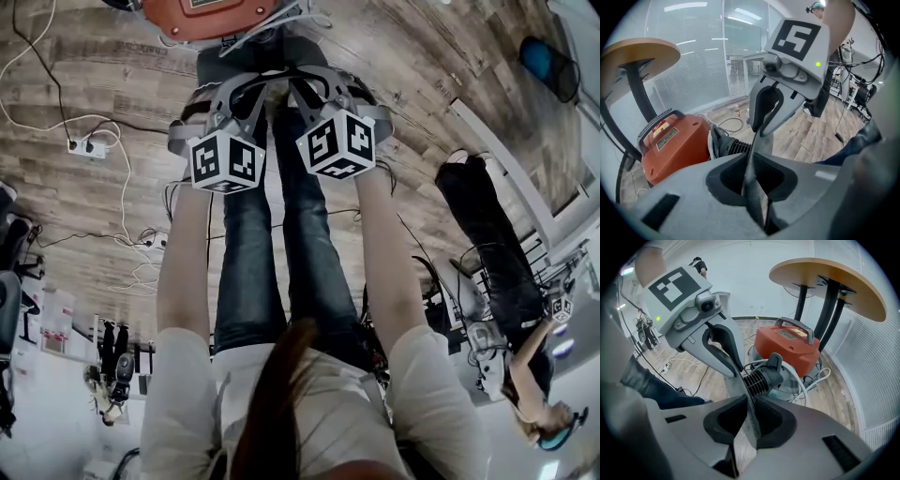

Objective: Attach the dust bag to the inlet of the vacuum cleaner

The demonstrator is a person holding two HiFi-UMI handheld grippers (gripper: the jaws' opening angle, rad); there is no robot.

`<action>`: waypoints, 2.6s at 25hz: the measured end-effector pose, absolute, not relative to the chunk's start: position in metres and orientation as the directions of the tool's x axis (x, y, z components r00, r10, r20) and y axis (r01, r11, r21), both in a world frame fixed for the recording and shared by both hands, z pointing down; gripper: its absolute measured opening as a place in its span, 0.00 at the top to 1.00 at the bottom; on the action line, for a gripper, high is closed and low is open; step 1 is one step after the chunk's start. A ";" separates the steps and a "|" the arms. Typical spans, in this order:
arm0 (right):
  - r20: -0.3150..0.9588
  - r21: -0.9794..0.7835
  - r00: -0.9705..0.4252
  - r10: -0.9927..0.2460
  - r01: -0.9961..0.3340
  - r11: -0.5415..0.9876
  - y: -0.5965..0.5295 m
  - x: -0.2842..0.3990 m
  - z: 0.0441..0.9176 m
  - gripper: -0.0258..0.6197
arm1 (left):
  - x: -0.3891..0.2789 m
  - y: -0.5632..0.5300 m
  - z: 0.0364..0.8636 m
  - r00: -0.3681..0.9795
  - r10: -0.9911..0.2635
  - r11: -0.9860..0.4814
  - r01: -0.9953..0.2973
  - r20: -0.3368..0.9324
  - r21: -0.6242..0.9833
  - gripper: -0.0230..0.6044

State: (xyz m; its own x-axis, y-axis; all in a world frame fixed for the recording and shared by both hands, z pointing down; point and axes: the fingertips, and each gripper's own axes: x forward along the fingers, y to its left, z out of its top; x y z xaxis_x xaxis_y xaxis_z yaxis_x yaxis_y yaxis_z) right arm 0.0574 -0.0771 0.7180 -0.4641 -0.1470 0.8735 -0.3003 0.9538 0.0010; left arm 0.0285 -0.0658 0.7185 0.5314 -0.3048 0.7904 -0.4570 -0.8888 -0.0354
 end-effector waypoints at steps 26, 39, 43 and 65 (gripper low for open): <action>0.885 -0.033 -0.443 -0.143 -0.367 0.930 -0.092 0.056 0.723 0.85 | 0.027 -0.082 0.724 0.528 -0.238 -0.898 -0.439 0.816 0.022 0.82; 0.886 -0.023 -0.436 -0.157 -0.380 0.925 -0.095 0.054 0.725 0.84 | 0.026 -0.086 0.725 0.533 -0.254 -0.884 -0.466 0.807 0.030 0.82; 0.887 -0.009 -0.427 -0.175 -0.394 0.919 -0.095 0.054 0.725 0.83 | 0.026 -0.086 0.726 0.527 -0.260 -0.870 -0.492 0.809 0.041 0.81; 0.895 -0.019 -0.398 -0.204 -0.490 0.872 -0.091 0.061 0.713 0.72 | 0.021 -0.078 0.720 0.518 -0.279 -0.766 -0.628 0.809 0.138 0.65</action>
